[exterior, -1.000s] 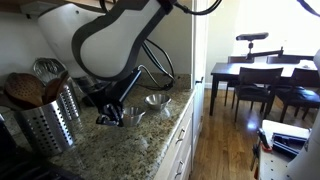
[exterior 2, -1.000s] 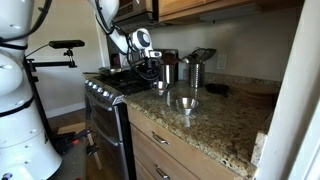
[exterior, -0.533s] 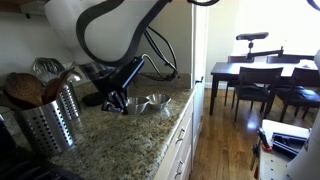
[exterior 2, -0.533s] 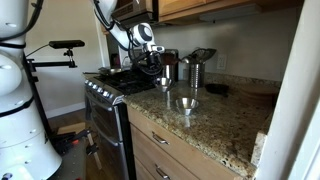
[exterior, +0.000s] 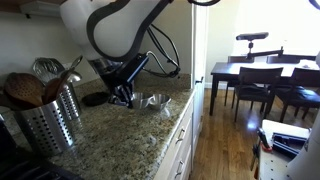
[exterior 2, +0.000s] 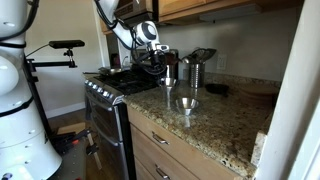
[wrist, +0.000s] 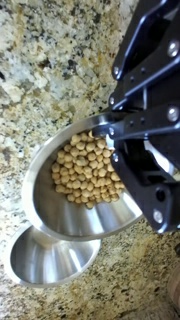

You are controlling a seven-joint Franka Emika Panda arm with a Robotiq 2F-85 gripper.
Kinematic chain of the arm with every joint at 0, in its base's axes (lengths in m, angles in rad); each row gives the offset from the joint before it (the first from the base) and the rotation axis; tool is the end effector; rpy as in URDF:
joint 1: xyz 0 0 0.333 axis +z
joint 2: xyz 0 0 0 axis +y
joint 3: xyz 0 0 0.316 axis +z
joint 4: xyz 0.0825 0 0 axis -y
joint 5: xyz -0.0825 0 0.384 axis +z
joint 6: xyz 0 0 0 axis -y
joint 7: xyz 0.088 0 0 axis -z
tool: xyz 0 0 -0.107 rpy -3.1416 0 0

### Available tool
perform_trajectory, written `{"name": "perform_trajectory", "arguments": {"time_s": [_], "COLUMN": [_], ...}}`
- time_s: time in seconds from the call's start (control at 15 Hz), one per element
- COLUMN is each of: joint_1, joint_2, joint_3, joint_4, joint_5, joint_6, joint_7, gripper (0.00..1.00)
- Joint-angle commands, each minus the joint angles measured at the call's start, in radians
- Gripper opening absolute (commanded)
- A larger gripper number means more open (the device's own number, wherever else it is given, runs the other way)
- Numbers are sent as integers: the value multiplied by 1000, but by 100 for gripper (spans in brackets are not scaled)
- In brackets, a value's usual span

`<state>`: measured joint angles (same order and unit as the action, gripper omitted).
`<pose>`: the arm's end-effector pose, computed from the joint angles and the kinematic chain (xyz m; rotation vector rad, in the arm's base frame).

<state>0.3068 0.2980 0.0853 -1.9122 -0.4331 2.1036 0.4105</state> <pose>0.5701 0.2116 0.3358 2.7759 0.3079 0.0533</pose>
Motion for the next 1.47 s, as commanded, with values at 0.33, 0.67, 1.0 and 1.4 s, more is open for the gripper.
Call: {"name": "perform_trajectory", "arguments": {"time_s": [0.33, 0.67, 1.0, 1.4], "joint_1": [-53, -90, -126, -145], "joint_2": [-45, -51, -60, -75], "joint_3": [-9, -12, -16, -17], "joint_4": [-53, -77, -90, -115], "joint_5": [-2, 24, 48, 100], "joint_6": [28, 97, 189, 277], "joint_7": [-12, -49, -106, -161], "gripper": [7, 7, 7, 7]}}
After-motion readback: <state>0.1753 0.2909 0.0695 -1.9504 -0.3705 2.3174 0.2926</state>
